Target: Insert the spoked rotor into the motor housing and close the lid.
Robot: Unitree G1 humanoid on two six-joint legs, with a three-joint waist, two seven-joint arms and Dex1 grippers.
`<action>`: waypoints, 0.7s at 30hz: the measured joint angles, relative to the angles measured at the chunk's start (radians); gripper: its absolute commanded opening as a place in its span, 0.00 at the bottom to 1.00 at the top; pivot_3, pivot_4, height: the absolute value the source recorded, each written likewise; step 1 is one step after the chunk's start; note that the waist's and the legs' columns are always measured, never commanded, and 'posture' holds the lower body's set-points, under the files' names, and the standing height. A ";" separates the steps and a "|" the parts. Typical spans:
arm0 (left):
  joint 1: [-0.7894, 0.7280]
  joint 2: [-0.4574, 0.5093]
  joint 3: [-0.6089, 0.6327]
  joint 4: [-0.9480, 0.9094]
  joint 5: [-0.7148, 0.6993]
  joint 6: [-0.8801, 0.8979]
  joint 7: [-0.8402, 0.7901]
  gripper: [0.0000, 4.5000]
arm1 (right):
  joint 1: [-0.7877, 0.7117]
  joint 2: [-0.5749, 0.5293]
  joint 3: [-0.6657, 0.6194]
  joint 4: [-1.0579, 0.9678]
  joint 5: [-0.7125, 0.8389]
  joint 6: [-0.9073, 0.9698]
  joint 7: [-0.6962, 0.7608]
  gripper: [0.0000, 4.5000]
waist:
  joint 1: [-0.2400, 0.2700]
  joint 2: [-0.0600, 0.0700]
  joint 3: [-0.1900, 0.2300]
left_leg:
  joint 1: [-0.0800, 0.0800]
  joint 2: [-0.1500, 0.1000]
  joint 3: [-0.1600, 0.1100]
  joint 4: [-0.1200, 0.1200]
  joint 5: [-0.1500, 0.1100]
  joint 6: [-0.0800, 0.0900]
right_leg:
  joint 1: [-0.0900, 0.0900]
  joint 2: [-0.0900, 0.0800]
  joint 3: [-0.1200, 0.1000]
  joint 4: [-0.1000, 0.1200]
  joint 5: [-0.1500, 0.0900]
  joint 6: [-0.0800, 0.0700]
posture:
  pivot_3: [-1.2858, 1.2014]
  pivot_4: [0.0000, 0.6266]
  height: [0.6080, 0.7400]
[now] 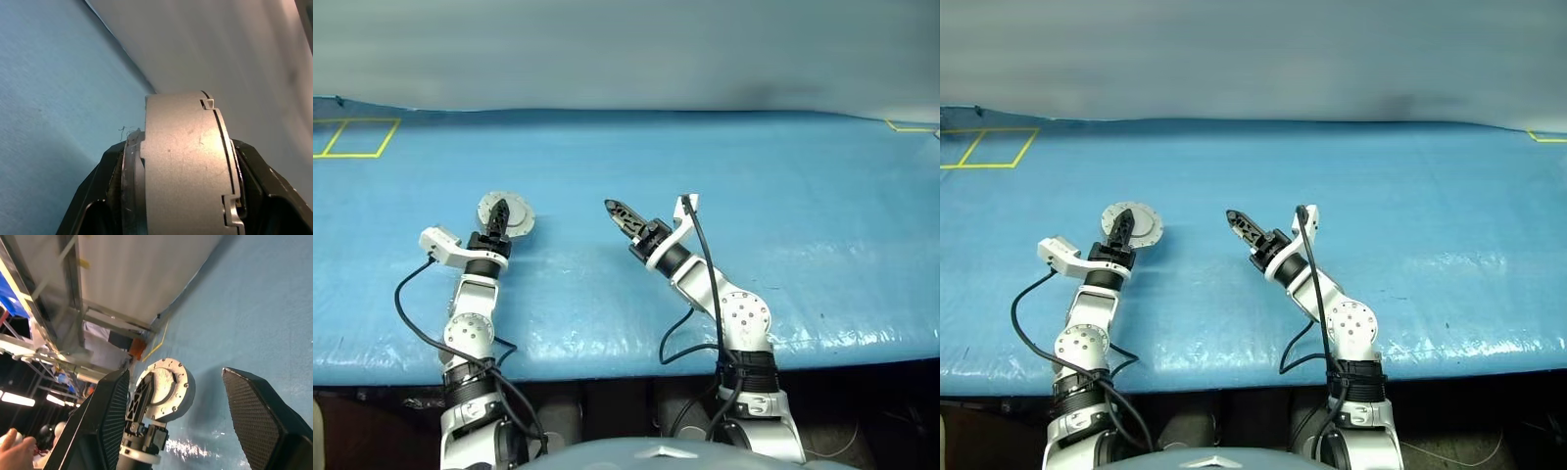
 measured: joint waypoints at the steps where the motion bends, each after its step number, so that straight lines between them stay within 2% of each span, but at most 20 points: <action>1: -0.004 0.015 -0.005 0.020 0.033 0.001 0.021 0.60 | 0.003 -0.001 0.007 -0.002 -0.015 0.000 0.011 0.71 | 0.000 0.000 0.000 | 0.000 0.000 0.000 0.000 0.000 0.000 | 0.000 0.000 0.000 -0.001 0.000 0.000 | 0.52 0.24 1.00; 6: -0.031 0.040 -0.030 0.045 0.112 0.000 0.063 0.60 | 0.005 -0.001 0.020 -0.015 -0.050 -0.002 0.037 0.71 | 0.003 0.000 0.000 | 0.001 0.000 0.000 0.000 0.000 0.000 | 0.001 0.000 0.000 -0.001 0.001 0.000 | 0.52 0.24 1.00; 9: -0.032 0.041 -0.035 0.045 0.137 -0.008 0.077 0.55 | 0.009 0.000 0.026 -0.018 -0.064 0.000 0.043 0.72 | 0.001 0.000 0.000 | 0.002 0.000 0.000 0.000 0.000 0.000 | 0.002 0.000 0.000 -0.001 0.002 0.000 | 0.52 0.24 1.00; 14: -0.013 0.051 -0.036 0.026 0.168 -0.040 0.097 0.55 | 0.013 0.000 0.028 -0.019 -0.077 0.004 0.048 0.72 | -0.013 0.000 0.000 | 0.002 0.002 0.001 0.000 0.000 0.000 | 0.001 0.001 0.000 -0.001 0.003 -0.001 | 0.52 0.24 1.00; 21: 0.038 0.108 0.009 -0.034 0.214 -0.050 0.155 0.55 | 0.009 -0.004 0.028 -0.008 -0.106 0.024 0.054 0.72 | -0.022 0.000 0.000 | 0.002 0.003 0.001 0.000 0.000 0.000 | 0.000 0.001 0.000 -0.001 0.003 -0.002 | 0.52 0.24 1.00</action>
